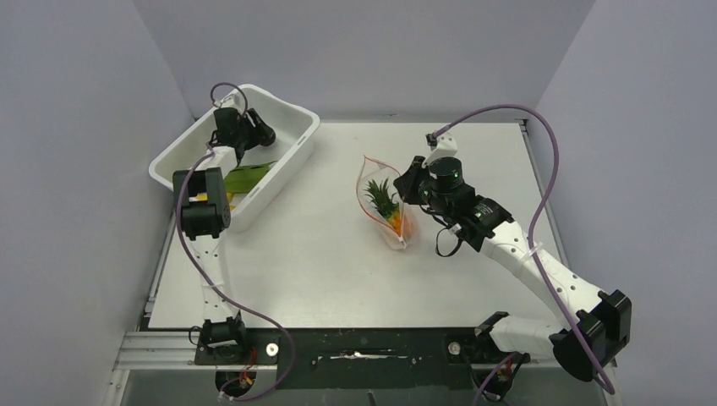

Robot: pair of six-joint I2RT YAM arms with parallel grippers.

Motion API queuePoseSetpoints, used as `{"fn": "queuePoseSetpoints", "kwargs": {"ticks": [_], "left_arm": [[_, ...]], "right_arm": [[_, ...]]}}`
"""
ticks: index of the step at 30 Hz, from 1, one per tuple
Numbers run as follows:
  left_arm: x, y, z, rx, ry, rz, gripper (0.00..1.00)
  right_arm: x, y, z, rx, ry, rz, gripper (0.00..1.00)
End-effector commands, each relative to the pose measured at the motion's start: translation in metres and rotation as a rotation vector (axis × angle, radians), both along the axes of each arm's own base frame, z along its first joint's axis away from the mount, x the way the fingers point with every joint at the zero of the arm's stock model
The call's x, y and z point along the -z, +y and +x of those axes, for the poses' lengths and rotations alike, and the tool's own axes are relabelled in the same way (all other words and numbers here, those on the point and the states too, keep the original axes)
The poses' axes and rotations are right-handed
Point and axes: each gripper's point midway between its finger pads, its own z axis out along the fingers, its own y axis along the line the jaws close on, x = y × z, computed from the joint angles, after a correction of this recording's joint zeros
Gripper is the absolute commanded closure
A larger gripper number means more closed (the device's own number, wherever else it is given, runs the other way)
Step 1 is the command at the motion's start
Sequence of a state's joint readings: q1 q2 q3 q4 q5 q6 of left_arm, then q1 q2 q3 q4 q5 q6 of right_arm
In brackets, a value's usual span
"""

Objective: Place the food in the zip-top bag and seal the zipper
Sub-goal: Pick up the fake fruit from the bin.

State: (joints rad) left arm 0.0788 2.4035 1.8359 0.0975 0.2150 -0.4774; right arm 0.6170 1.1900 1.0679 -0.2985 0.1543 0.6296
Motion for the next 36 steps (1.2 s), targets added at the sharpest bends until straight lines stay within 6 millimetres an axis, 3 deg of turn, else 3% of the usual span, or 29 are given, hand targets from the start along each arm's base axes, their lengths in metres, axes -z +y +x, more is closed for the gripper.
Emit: {"fn": "queuePoseSetpoints", "kwargs": {"ticks": [1,8,13,19,28,36], "left_arm": [[-0.096,0.006,-0.002,-0.004,-0.179,-0.015,0.58],[-0.136,0.013,-0.033,-0.060,-0.195,-0.013,0.60],[-0.168,0.008,-0.063,-0.058,-0.211,-0.031,0.61],[-0.182,-0.011,-0.102,0.014,-0.190,-0.074,0.61],[-0.210,-0.055,-0.181,0.178,-0.214,-0.131,0.61],[-0.194,-0.119,-0.256,0.374,-0.209,-0.218,0.61]], "right_arm": [[-0.023,0.009,0.000,-0.020,-0.060,0.076,1.00],[-0.035,0.018,0.012,-0.027,-0.083,0.087,1.00],[-0.046,0.029,0.019,-0.069,-0.103,0.116,1.00],[-0.046,0.043,0.022,-0.123,-0.097,0.131,1.00],[-0.036,0.056,0.034,-0.144,-0.071,0.154,1.00],[-0.031,0.053,0.037,-0.124,-0.063,0.165,1.00]]}}
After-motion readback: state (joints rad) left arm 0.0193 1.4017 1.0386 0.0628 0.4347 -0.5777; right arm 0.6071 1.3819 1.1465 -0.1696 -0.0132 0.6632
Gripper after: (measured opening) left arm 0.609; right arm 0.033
